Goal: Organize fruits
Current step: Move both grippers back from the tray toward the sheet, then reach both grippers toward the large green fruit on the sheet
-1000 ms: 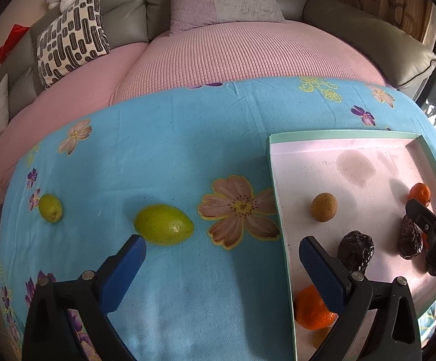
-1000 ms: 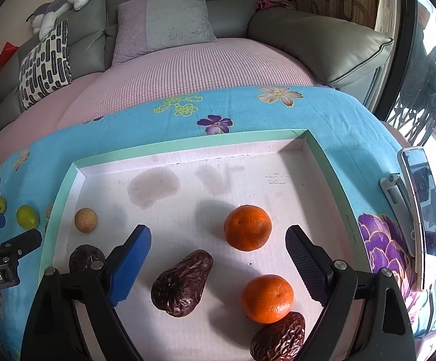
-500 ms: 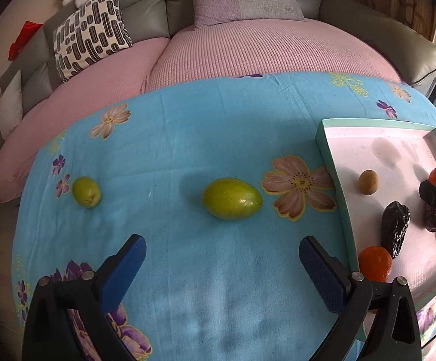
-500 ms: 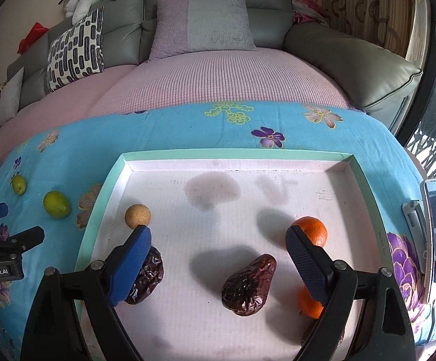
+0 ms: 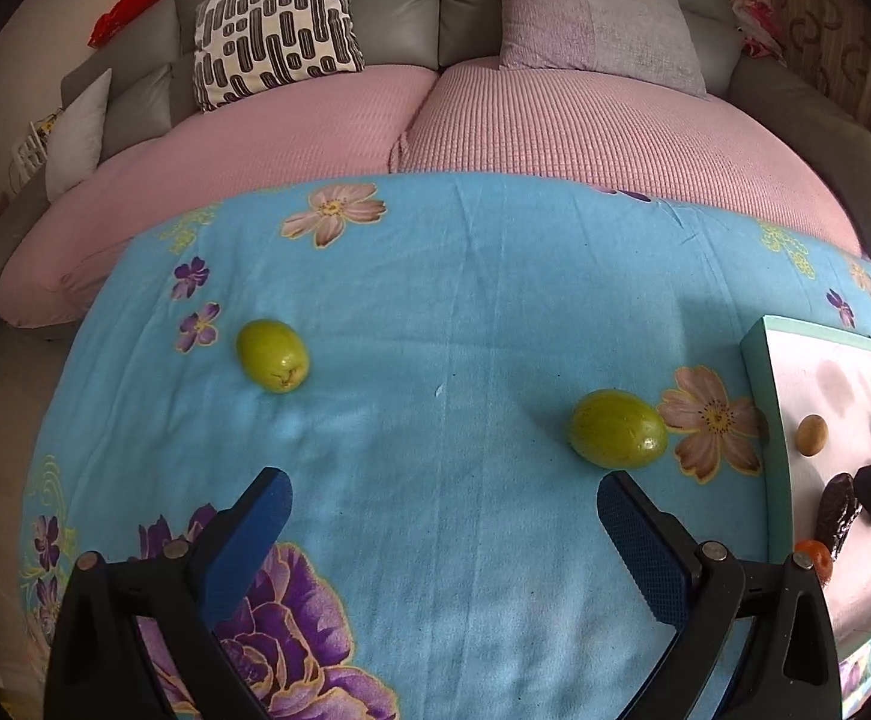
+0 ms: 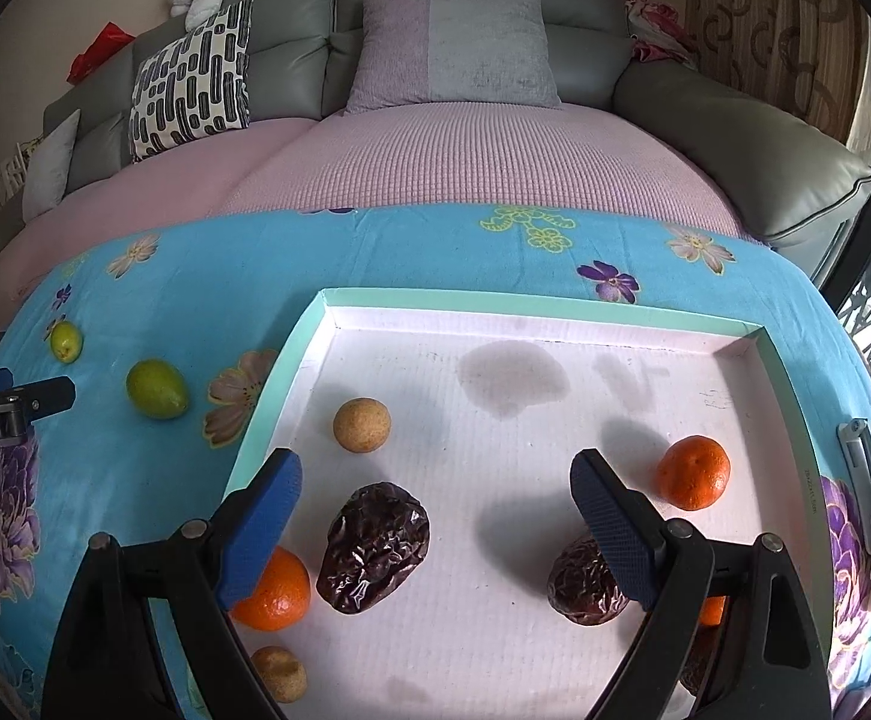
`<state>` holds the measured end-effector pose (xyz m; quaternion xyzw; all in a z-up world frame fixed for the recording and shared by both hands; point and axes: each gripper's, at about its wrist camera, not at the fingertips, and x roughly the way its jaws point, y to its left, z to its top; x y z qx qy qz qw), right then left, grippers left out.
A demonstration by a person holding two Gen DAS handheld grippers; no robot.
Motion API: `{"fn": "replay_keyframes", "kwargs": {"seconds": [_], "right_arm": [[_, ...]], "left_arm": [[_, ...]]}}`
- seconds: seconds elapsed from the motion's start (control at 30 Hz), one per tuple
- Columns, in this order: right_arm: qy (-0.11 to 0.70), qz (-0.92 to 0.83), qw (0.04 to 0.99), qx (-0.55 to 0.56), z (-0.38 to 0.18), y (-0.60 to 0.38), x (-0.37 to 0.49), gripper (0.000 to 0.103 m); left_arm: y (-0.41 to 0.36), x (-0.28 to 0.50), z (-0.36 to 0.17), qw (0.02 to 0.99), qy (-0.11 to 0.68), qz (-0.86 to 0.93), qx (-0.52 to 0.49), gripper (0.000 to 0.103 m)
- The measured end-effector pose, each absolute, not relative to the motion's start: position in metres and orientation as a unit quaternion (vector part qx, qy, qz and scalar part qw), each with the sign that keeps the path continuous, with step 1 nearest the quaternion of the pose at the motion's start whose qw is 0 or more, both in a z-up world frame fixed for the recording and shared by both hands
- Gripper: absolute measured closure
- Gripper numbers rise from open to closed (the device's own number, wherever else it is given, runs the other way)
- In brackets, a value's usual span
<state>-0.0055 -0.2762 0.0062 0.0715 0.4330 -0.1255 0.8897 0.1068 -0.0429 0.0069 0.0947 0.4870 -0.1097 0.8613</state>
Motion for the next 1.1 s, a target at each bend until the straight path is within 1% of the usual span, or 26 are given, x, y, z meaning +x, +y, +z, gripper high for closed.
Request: {"fn": "replay_keyframes", "kwargs": {"seconds": [0.27,0.37,0.57,0.8,1.1], "right_arm": [[0.411,-0.118,0.902,0.062,0.010,-0.257,-0.006,0.012],[0.410,-0.113,0.904,0.053,0.009,-0.246,-0.004,0.012],[0.401,-0.096,0.910,0.048,0.013,-0.224,0.000,0.012],[0.407,-0.074,0.909,0.044,0.012,-0.199,0.014,0.012],[0.417,-0.026,0.908,0.040,0.008,-0.159,0.048,0.012]], "left_arm": [[-0.010,0.123,0.020,0.884,0.453,-0.091,0.076,0.000],[-0.001,0.127,0.023,0.889,0.443,-0.102,0.052,0.000],[0.024,0.143,0.016,0.888,0.452,-0.085,0.023,0.000],[0.053,0.158,0.007,0.892,0.450,-0.049,0.016,0.000],[0.055,0.171,0.002,0.897,0.437,-0.064,0.018,0.000]]}}
